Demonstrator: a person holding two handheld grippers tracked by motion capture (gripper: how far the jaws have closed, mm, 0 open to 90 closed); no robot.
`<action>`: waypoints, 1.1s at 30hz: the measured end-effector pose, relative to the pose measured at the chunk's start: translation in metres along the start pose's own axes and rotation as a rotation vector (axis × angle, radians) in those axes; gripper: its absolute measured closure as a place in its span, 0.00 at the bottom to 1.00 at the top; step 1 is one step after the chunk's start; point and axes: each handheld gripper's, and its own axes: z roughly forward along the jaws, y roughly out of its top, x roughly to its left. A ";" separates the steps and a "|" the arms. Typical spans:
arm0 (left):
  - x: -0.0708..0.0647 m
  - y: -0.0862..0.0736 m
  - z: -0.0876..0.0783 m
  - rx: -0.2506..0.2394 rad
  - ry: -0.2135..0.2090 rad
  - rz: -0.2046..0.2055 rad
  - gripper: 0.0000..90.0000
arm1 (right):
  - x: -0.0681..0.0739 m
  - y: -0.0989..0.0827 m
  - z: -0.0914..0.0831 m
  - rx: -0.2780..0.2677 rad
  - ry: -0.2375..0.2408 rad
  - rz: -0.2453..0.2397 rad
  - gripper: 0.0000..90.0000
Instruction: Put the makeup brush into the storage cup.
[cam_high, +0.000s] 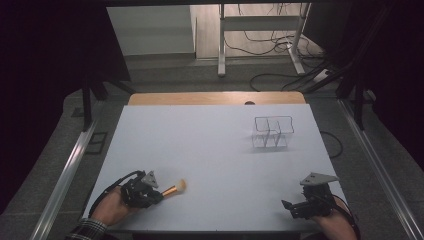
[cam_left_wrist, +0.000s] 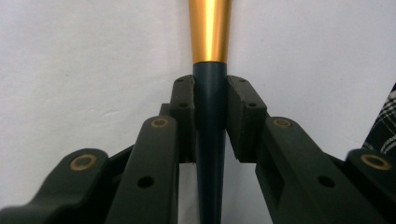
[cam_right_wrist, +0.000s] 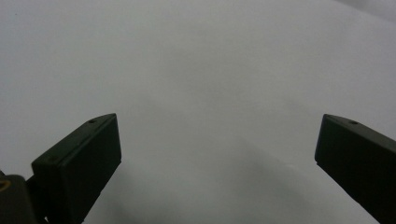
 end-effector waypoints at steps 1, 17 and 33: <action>0.000 0.000 -0.001 -0.017 -0.001 -0.010 0.83 | 0.000 0.000 0.000 0.000 0.000 0.000 0.00; -0.003 0.003 -0.013 -0.112 0.012 -0.045 0.83 | -0.001 0.001 -0.001 -0.012 0.003 0.008 0.00; -0.008 0.005 -0.021 -0.192 0.009 -0.068 0.83 | 0.000 0.002 -0.002 -0.034 0.008 0.012 0.00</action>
